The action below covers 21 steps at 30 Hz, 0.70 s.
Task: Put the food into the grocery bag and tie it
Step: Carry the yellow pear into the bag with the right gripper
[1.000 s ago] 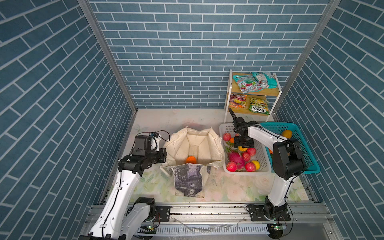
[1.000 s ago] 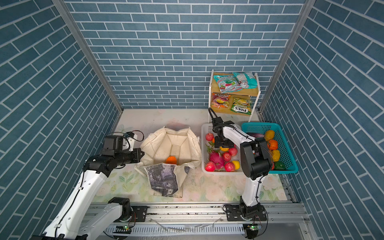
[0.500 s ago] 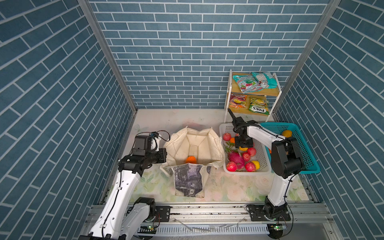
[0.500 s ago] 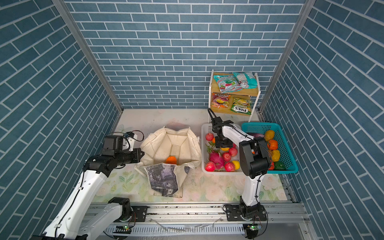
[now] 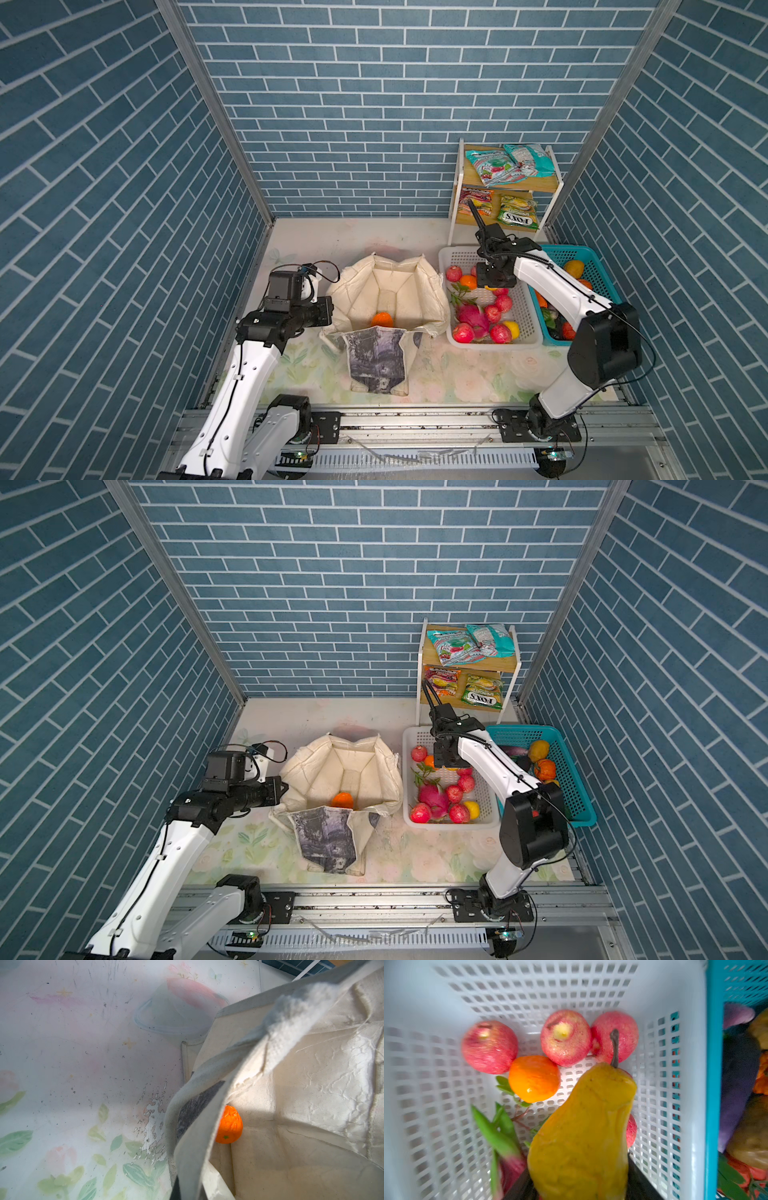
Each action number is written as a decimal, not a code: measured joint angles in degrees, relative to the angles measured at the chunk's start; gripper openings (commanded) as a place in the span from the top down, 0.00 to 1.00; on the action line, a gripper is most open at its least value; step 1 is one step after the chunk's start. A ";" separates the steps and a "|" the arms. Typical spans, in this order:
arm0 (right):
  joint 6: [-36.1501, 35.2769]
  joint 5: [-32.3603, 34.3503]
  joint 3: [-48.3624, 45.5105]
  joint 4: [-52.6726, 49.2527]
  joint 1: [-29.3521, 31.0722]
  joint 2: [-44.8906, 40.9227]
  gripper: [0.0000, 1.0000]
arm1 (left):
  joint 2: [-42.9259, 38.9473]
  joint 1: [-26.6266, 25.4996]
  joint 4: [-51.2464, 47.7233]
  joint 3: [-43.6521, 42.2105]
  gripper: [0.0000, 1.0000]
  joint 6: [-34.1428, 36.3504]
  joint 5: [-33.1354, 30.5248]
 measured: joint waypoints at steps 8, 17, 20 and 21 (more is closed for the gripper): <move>-0.04 0.28 5.92 -4.68 10.62 -10.69 0.46 | -0.37 0.00 0.02 -0.09 1.00 0.00 0.02; -0.72 -2.38 15.50 -6.12 24.48 -11.65 0.47 | -0.59 0.00 0.02 -0.11 1.00 0.00 0.04; -1.29 -4.57 18.08 -5.75 28.37 -9.49 0.46 | -0.59 0.00 0.02 -0.11 1.00 -0.02 0.04; -1.70 -5.25 18.88 -5.49 29.51 -8.46 0.46 | -0.59 0.00 0.02 -0.11 1.00 0.00 0.04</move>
